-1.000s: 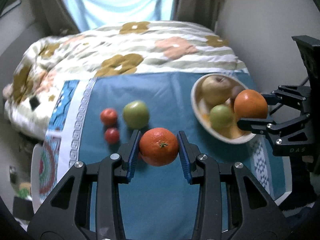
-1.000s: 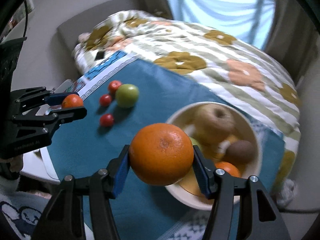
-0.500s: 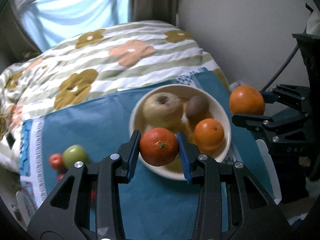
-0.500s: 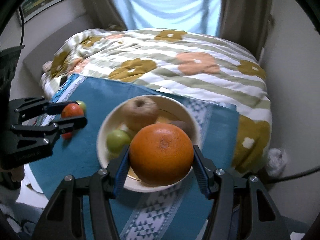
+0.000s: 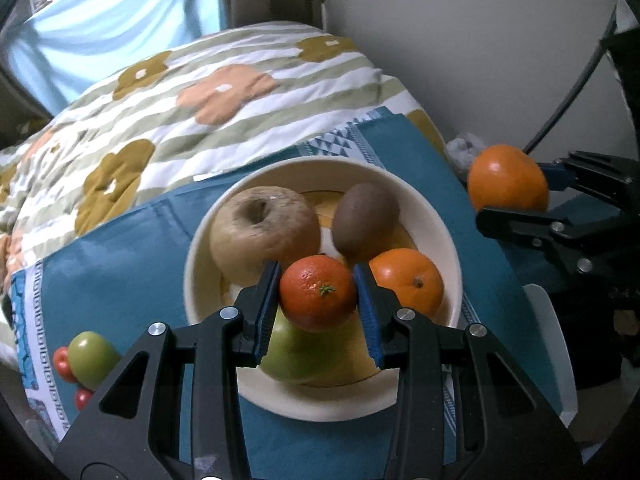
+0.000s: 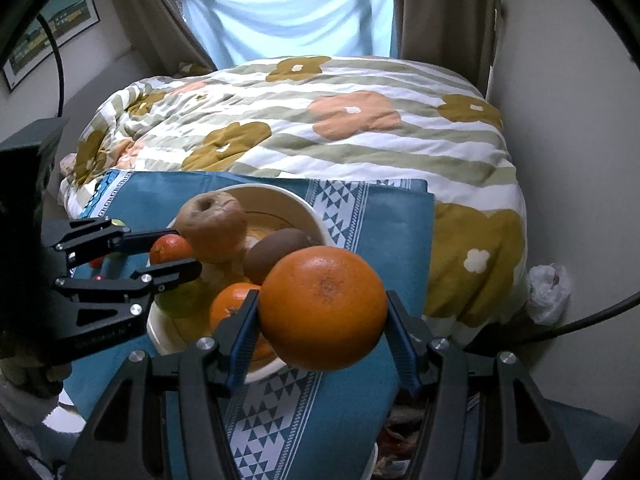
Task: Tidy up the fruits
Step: 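Carry the mandarin with the left tool and orange with the right tool over the bowl, then open the left tool to drop the mandarin while the right tool releases the orange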
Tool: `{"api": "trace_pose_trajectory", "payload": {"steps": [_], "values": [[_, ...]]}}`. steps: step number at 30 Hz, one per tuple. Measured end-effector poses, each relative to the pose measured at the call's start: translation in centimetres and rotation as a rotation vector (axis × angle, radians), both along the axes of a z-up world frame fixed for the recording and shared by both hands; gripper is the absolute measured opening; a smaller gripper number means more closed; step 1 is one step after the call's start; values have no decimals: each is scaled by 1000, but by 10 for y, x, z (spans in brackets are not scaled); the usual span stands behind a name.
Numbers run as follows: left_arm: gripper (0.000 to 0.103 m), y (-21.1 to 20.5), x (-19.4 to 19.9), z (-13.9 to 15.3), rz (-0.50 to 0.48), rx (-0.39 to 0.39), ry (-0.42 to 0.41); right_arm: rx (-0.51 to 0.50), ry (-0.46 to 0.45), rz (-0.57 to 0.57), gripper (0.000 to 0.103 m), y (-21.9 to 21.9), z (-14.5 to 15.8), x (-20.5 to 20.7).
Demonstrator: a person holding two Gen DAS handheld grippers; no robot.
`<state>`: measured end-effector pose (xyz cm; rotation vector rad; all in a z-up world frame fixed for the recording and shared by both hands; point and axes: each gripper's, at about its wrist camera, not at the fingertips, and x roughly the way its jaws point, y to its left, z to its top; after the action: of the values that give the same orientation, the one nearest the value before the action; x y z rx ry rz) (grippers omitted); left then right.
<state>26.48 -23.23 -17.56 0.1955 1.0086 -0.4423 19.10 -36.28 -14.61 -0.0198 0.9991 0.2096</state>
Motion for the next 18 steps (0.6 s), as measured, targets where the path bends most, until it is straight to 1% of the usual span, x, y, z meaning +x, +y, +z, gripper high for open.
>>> {"api": "trace_pose_trajectory", "payload": {"steps": [5,6,7,8,9,11,12,15,18], "values": [[42,-6,-1,-4,-34,9,6,12,-2,-2,55,-2,-3,2],[43,-6,-1,-3,-41,1,9,14,-2,-2,55,-1,-3,3],[48,-6,-1,-3,-43,-1,7,15,-3,-1,55,-1,-3,3],[72,-6,-2,-2,-46,-1,1,15,-3,1,55,-1,-3,3],[101,-5,-4,1,-44,0,-17,16,-3,3,55,0,-3,3],[103,-1,-9,8,-35,-16,-60,15,-3,5,55,1,-3,4],[103,0,-10,11,-39,-27,-66,15,-2,7,55,1,-3,4],[103,4,-12,14,-27,-14,-69,14,2,16,55,3,-4,6],[103,13,-14,17,-8,-21,-60,11,5,28,55,5,-4,7]]}}
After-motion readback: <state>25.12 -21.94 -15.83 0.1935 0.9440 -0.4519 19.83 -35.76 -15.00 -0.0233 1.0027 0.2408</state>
